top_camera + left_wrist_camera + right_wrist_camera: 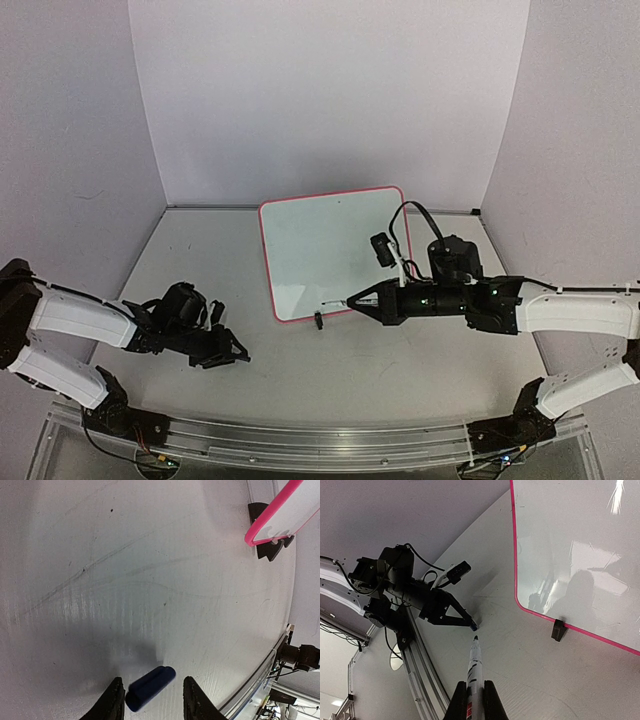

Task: Write a sentence on the whiteboard
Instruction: Place the pen cap at the center of the board.

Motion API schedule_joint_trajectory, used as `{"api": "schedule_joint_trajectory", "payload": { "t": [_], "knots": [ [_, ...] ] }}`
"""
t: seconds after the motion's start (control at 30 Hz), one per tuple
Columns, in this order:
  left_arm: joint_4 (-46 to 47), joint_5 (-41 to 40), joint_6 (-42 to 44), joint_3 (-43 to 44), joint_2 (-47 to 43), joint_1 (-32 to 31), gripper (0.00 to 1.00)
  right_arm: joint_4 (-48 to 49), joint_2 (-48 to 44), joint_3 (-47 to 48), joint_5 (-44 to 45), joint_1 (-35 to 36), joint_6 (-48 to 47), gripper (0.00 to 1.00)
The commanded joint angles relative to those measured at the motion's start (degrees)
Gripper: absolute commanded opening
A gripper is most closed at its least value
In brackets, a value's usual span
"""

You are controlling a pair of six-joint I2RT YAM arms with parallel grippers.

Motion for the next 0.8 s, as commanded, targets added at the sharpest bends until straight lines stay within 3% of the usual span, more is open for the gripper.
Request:
{"api": "schedule_joint_trajectory", "payload": {
  "t": [0.0, 0.13, 0.37, 0.57, 0.77],
  "knots": [
    [-2.0, -1.74, 0.71, 1.86, -1.17, -0.09, 0.5, 0.43, 0.09, 2.42, 1.96, 0.04, -1.15, 0.0],
    [-2.74, -2.36, 0.65, 2.09, -1.67, -0.07, 0.64, 0.32, -0.17, 2.43, 3.18, 0.1, -1.69, 0.0],
    [-12.48, -4.92, 4.99, 7.82, -4.46, 0.32, 0.79, -0.59, 0.05, 4.04, 4.88, 0.06, -3.07, 0.0],
    [-23.77, 2.45, 17.48, 22.38, -4.46, 6.12, 0.85, -1.3, 2.74, 8.65, 5.1, 0.02, -3.22, 0.0],
    [-27.11, 18.53, 27.81, 38.51, 3.48, 17.22, 0.86, -2.29, 9.31, 16.06, 3.73, -1.23, -2.89, 0.0]
  ]
}}
